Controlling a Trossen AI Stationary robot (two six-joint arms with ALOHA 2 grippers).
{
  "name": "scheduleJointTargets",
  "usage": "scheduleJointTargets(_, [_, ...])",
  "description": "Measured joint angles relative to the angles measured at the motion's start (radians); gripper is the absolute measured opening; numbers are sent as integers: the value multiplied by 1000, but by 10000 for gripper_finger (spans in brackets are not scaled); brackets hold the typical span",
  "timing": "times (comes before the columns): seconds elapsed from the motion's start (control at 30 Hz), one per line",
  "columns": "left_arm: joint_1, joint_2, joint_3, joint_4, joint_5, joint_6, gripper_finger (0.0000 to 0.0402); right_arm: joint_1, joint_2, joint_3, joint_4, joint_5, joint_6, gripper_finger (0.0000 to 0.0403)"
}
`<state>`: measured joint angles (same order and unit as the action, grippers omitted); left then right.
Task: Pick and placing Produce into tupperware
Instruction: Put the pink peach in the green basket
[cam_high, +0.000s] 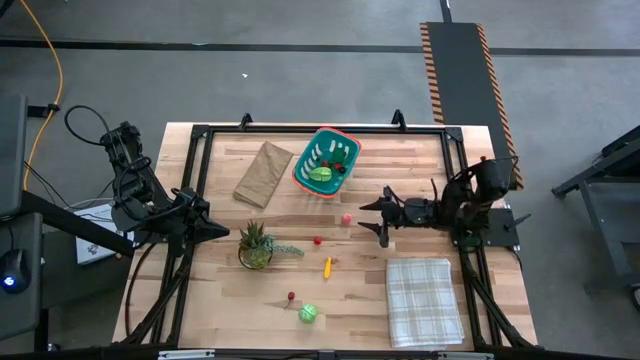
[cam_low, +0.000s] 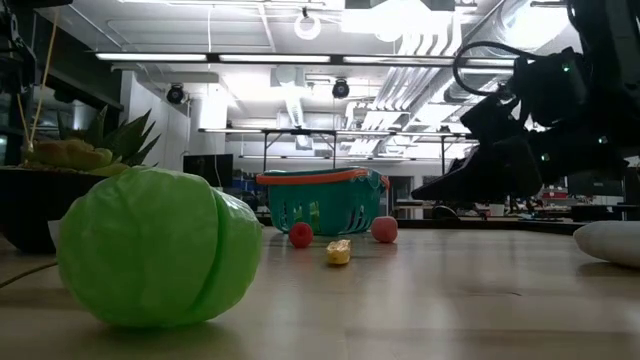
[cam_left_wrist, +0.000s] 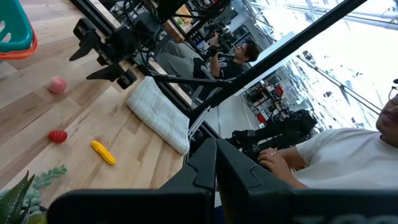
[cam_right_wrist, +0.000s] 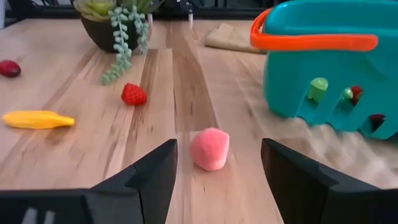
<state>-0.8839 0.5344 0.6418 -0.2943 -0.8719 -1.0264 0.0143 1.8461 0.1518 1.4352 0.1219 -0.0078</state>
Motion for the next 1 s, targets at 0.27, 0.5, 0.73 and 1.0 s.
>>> scheduleJointTargets(0.27, [0, 0, 0, 0, 0, 0, 1, -5, 62, 25, 44, 0, 0, 225])
scheduleJointTargets(0.5, [0, 0, 0, 0, 0, 0, 1, -8, 74, 32, 45, 8, 0, 225])
scheduleJointTargets(0.73, [0, 0, 0, 0, 0, 0, 1, -8, 75, 32, 45, 9, 4, 225])
scheduleJointTargets(1.0, [0, 0, 0, 0, 0, 0, 1, -4, 145, 49, 84, 10, 7, 225])
